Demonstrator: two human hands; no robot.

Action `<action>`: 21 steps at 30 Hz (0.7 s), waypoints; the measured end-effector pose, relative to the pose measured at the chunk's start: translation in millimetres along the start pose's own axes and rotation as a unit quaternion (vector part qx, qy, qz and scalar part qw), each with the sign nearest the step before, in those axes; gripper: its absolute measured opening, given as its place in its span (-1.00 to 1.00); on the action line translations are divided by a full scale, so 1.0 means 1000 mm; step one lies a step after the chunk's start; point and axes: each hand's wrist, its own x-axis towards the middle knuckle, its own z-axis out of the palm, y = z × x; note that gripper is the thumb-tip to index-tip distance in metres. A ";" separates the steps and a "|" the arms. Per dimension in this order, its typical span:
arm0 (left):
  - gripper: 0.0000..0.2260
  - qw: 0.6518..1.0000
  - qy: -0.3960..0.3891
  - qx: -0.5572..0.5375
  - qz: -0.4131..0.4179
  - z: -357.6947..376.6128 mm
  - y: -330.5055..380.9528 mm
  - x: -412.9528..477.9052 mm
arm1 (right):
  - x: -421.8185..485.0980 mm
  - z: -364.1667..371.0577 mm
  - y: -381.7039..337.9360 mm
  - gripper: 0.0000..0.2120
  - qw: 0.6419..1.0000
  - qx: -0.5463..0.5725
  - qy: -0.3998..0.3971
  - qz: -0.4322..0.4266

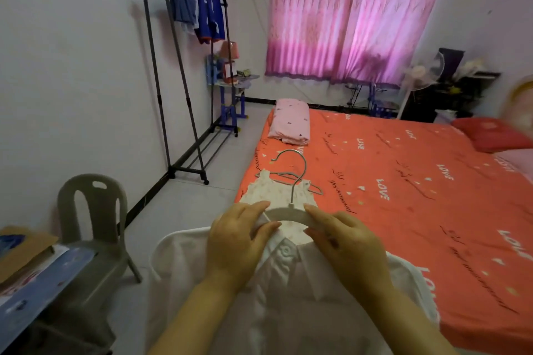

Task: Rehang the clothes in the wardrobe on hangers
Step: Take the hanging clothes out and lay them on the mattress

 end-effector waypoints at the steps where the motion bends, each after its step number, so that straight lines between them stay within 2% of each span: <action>1: -0.66 1.000 -0.006 -0.005 -0.004 0.011 -0.008 0.007 | 0.006 0.008 0.008 -0.66 1.000 -0.007 0.001 0.005; 9: -0.71 0.998 -0.040 -0.053 -0.001 0.092 -0.086 0.084 | 0.065 0.083 0.068 -0.68 0.997 -0.079 0.001 0.026; 13: -0.65 0.996 -0.058 -0.065 0.014 0.124 -0.123 0.127 | 0.100 0.121 0.095 -0.66 0.995 -0.090 0.000 0.050; 21: -0.73 0.994 -0.095 -0.050 -0.007 0.183 -0.184 0.193 | 0.157 0.189 0.144 -0.66 0.993 -0.088 -0.005 0.074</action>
